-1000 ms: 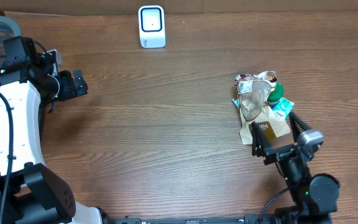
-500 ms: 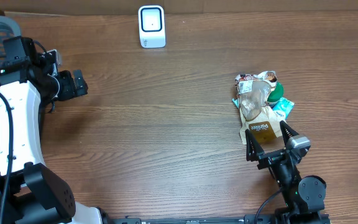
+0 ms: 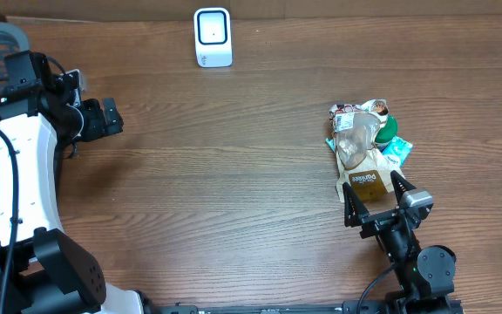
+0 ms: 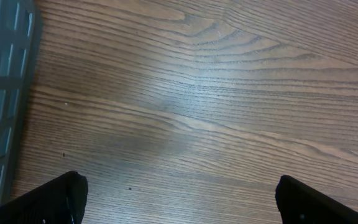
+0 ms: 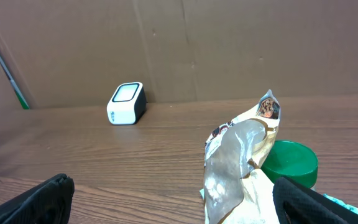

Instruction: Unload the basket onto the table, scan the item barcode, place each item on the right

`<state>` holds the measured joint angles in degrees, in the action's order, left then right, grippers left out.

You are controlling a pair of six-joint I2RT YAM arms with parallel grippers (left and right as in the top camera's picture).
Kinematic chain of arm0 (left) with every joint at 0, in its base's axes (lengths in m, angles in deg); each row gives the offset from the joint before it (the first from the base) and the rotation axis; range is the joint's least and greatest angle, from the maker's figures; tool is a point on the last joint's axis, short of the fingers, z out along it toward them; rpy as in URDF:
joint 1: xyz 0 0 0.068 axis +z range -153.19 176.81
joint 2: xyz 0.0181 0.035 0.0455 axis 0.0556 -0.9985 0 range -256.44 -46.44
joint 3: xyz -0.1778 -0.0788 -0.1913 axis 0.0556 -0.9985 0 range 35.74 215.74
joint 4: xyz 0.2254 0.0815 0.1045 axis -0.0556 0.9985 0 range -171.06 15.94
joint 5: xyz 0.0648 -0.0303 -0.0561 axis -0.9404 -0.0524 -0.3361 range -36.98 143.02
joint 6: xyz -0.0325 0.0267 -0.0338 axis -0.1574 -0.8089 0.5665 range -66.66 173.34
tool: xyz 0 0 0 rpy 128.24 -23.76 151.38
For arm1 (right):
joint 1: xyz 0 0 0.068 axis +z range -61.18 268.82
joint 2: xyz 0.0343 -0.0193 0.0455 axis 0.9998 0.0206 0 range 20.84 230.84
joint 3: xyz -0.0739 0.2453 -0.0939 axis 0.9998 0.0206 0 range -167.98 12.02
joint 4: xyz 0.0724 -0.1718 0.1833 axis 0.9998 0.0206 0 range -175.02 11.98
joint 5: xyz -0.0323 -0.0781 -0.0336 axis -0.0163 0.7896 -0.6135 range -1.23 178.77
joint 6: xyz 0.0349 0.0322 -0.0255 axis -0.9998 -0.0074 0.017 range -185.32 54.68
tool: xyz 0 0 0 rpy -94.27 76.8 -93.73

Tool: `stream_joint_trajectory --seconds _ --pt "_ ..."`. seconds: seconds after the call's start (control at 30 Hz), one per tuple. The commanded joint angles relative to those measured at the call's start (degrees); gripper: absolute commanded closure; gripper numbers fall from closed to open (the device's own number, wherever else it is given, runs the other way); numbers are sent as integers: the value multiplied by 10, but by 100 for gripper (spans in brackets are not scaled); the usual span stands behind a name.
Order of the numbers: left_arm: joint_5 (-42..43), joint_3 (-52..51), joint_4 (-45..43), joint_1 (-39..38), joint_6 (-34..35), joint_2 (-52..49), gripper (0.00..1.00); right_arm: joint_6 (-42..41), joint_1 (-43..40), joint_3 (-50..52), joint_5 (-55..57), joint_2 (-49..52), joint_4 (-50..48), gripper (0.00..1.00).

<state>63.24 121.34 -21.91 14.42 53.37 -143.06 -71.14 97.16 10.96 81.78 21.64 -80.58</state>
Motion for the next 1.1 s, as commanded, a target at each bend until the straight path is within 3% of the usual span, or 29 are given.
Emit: stream_joint_trajectory --seconds 0.0,0.6,1.07 --pt "-2 3 0 -4 1 -1 0 -2 4 6 9 -6 -2 0" --pt "-2 3 0 -4 1 1 0 -2 4 6 9 -6 -3 0" --pt "-13 3 4 -59 -3 201 1 -2 4 6 9 -6 -3 0"
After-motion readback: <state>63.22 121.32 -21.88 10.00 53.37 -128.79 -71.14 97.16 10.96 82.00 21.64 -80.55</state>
